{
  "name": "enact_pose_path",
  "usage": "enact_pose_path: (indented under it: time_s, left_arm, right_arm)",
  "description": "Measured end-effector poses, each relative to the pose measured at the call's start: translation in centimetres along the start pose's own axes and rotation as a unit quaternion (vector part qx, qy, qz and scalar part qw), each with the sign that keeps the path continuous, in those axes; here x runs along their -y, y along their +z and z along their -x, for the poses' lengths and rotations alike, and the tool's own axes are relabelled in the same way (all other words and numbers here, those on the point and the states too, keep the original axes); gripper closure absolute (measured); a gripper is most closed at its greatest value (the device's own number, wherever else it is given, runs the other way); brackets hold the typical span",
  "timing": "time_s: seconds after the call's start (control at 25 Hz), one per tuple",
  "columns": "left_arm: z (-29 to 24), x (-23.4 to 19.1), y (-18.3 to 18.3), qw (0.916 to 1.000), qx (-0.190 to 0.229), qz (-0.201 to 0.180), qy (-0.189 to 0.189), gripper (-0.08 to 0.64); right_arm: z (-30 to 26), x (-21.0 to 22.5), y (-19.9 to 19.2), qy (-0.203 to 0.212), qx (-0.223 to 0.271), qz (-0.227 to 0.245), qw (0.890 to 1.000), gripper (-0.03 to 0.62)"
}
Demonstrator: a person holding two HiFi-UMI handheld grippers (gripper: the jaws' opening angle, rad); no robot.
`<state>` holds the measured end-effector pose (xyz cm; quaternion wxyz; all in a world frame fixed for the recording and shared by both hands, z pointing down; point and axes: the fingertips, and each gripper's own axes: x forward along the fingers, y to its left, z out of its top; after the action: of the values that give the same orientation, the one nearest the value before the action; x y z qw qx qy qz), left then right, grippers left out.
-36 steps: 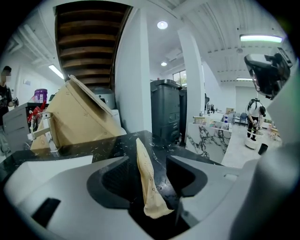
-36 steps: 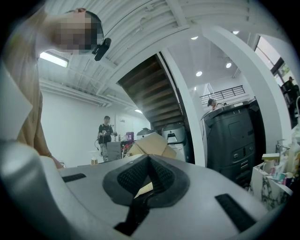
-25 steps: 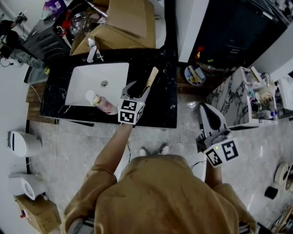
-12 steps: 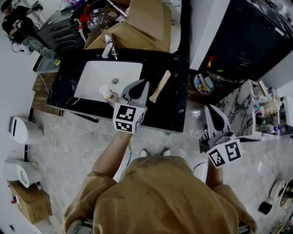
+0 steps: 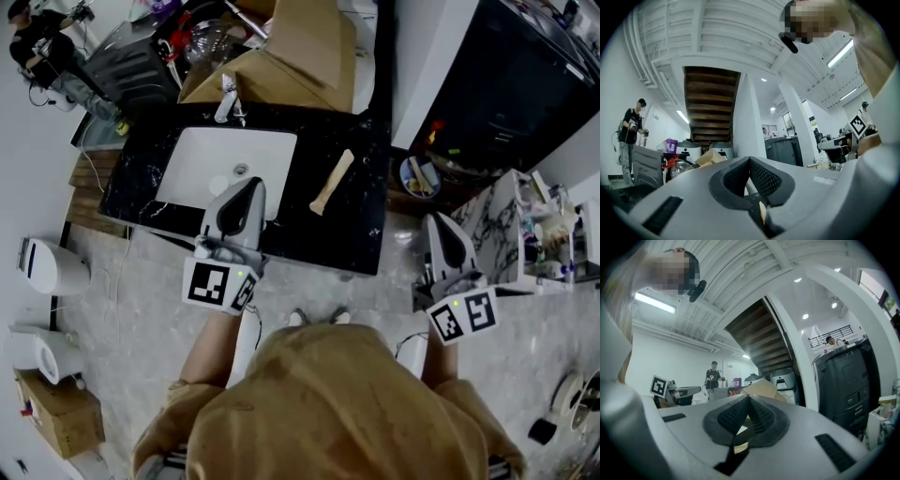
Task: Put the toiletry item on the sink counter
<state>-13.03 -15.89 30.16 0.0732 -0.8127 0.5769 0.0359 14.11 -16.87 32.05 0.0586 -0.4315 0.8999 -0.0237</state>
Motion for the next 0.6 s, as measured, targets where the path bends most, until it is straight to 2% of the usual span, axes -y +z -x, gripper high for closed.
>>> enact_pose_path:
  time_s: [0.16, 0.32, 0.6]
  left_arm:
    - [2.5, -1.5, 1.7, 0.9994, 0.020, 0.005, 0.027, 0.555]
    - [5.0, -2.3, 2.2, 0.9983, 0.022, -0.009, 0.052, 0.555]
    - [7.6, -2.9, 0.5, 0.9971, 0.010, 0.011, 0.075, 0.555]
  right_arm:
    - [0.4, 0.5, -0.2, -0.011, -0.001, -0.004, 1.000, 0.589]
    - [0.9, 0.4, -0.9, -0.019, -0.009, -0.008, 1.000, 0.589]
    - [1.8, 0.3, -1.3, -0.026, -0.018, -0.006, 0.999, 0.589]
